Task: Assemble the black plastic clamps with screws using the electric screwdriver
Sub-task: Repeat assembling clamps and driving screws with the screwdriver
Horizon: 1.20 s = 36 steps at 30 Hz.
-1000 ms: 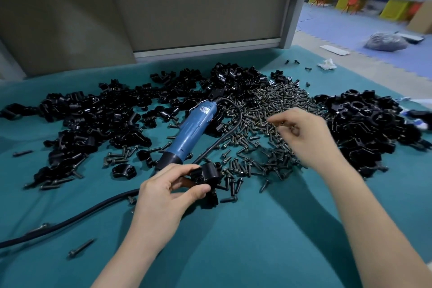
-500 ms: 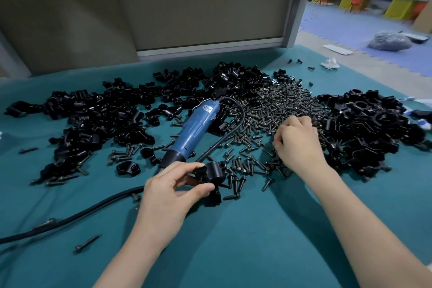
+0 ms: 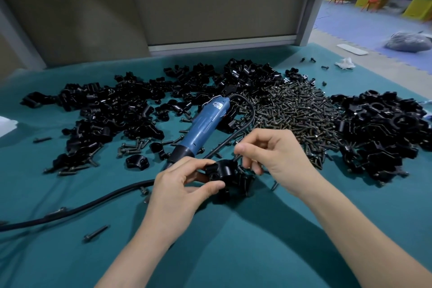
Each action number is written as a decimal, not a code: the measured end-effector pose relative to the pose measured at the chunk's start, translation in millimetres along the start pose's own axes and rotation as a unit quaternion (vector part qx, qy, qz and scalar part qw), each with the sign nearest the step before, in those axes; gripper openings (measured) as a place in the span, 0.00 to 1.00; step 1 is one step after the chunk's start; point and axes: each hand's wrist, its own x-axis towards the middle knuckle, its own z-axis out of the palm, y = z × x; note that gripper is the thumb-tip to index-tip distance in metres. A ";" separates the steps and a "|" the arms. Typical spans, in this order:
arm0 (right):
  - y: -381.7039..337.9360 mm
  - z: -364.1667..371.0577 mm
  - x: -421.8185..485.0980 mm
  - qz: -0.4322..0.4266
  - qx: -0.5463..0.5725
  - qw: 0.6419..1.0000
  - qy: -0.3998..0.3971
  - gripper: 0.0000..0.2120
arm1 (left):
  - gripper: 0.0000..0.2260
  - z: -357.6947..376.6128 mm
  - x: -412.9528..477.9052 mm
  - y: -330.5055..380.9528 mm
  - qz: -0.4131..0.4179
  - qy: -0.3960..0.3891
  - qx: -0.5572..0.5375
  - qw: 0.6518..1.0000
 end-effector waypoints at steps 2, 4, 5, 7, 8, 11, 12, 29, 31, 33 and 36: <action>-1.1 -0.7 -0.9 0.001 -0.026 1.000 -0.001 0.06 | 0.13 0.2 -0.2 1.5 0.000 0.000 0.001 1.000; -4.5 0.5 -1.6 -0.015 -0.092 0.996 -0.007 0.07 | 0.13 0.6 -0.3 2.8 -0.004 0.001 -0.006 1.000; -7.2 2.2 -1.1 -0.028 -0.141 0.990 -0.009 0.08 | 0.13 0.7 -0.1 3.3 -0.005 0.002 -0.006 1.000; -12.7 6.5 2.6 -0.046 -0.250 0.967 -0.013 0.09 | 0.12 0.8 0.1 3.4 -0.007 0.001 -0.002 1.000; -15.3 8.7 5.2 -0.045 -0.298 0.953 -0.022 0.10 | 0.12 0.7 0.0 3.0 -0.007 -0.001 0.002 1.000; -17.3 12.3 11.3 -0.015 -0.326 0.944 -0.050 0.12 | 0.12 0.5 -0.2 3.2 -0.005 -0.001 0.001 1.000; -16.0 11.8 12.1 0.003 -0.302 0.952 -0.052 0.12 | 0.13 0.5 -0.4 4.0 -0.002 0.001 -0.002 1.000; -11.0 14.0 4.4 0.153 -0.015 0.984 -0.085 0.13 | 0.14 4.3 -1.9 9.1 -0.002 0.010 -0.018 1.000; -8.2 14.7 4.3 0.170 0.013 0.981 -0.094 0.13 | 0.13 4.0 -1.2 6.9 -0.006 0.013 -0.016 1.000; -4.5 17.5 3.4 0.183 0.031 0.977 -0.108 0.12 | 0.12 3.5 -1.1 4.5 -0.014 0.015 -0.018 1.000; 1.1 20.2 3.3 0.211 0.069 0.967 -0.123 0.20 | 0.13 3.2 -1.4 1.2 -0.019 0.019 -0.007 1.000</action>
